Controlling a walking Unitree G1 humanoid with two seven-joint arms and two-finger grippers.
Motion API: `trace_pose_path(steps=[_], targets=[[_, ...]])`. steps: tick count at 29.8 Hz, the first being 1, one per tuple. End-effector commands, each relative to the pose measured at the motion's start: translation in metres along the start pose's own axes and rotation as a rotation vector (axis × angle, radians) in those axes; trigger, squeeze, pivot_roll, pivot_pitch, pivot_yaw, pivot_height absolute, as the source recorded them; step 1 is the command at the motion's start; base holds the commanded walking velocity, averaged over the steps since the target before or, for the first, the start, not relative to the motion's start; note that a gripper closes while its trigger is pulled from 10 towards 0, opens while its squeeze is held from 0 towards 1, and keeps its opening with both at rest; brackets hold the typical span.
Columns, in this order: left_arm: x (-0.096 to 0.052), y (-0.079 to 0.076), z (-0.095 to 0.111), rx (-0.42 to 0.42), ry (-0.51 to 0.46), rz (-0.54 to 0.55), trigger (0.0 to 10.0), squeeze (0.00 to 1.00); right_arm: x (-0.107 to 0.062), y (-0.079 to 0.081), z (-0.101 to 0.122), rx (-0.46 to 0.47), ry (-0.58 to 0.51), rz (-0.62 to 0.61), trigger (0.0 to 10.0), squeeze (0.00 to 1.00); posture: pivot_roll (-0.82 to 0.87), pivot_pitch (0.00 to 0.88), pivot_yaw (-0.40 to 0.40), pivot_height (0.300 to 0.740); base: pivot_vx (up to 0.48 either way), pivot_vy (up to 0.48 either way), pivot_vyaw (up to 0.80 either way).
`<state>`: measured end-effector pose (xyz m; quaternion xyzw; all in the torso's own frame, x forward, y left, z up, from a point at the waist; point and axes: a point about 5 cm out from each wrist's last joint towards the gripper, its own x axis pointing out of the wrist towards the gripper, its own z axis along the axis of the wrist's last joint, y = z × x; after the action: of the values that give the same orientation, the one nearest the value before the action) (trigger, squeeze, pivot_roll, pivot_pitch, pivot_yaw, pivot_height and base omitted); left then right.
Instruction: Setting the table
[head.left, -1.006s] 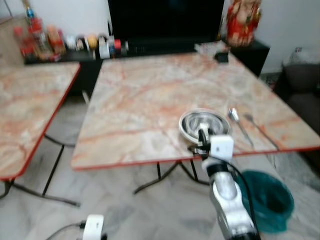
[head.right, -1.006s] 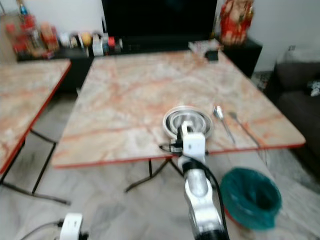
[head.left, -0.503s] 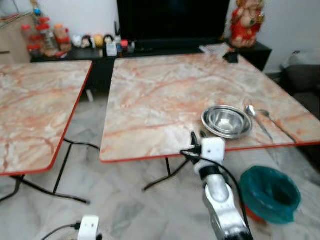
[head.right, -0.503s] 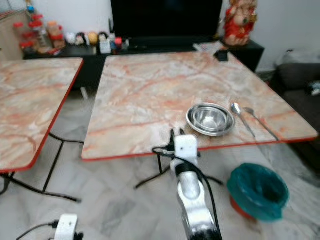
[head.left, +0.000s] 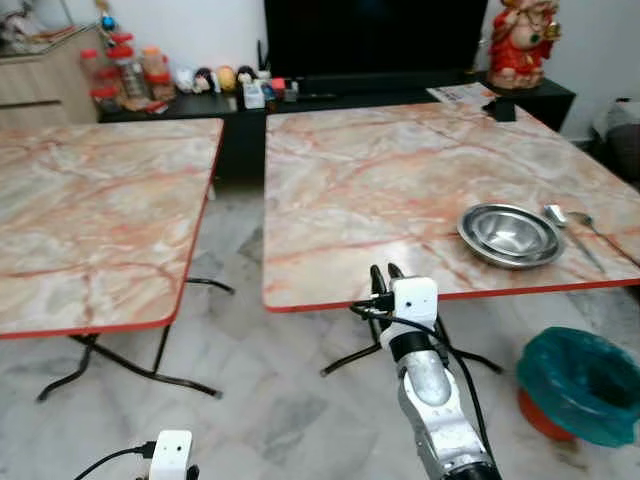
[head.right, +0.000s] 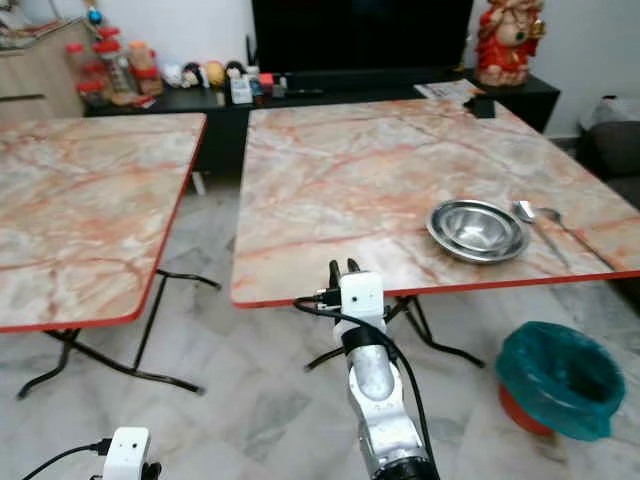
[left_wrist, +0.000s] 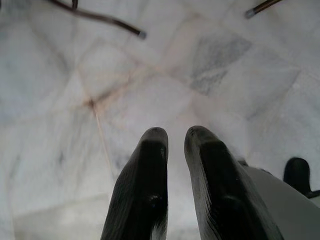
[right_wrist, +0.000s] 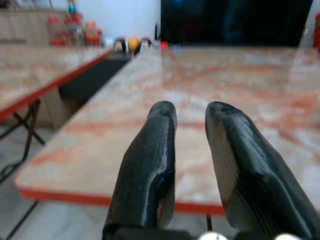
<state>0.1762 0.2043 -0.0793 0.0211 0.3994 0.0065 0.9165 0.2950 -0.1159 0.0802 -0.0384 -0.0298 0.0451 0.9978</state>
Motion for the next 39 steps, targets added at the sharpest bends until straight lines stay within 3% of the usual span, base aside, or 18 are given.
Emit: trace_pose_path(steps=[1,9,19,28,35,39], targets=[[-0.002,0.007,-0.006,-0.001,0.025,0.021,10.0,0.0,0.001,0.006,0.002,0.025,-0.004,0.01,10.0,0.0,0.02,0.008,0.049,0.74,0.0,0.3,0.59],[-0.002,0.007,-0.006,-0.001,0.026,0.022,10.0,0.0,0.001,0.007,0.001,0.027,-0.001,0.016,10.0,0.0,0.02,0.006,0.049,0.74,0.0,0.302,0.48],[-0.002,0.008,-0.004,0.005,0.024,0.021,10.0,0.0,0.0,0.005,-0.012,0.06,0.065,-0.004,10.0,0.0,0.02,0.007,0.053,0.74,0.0,0.291,0.0],[-0.001,0.008,-0.003,0.018,0.022,0.018,10.0,0.0,-0.015,-0.015,-0.059,0.055,0.289,-0.064,10.0,0.0,0.03,0.0,0.051,0.74,0.0,0.03,0.0],[0.0,0.006,-0.001,0.016,0.024,0.003,10.0,0.0,-0.059,-0.028,-0.119,0.107,0.653,-0.072,10.0,0.0,0.03,0.0,0.053,0.74,0.0,0.0,0.0],[0.0,0.007,0.001,0.013,0.017,0.006,10.0,0.0,-0.077,-0.028,-0.133,0.107,0.74,-0.061,10.0,0.0,0.03,0.0,0.052,0.74,0.0,0.0,0.0]])
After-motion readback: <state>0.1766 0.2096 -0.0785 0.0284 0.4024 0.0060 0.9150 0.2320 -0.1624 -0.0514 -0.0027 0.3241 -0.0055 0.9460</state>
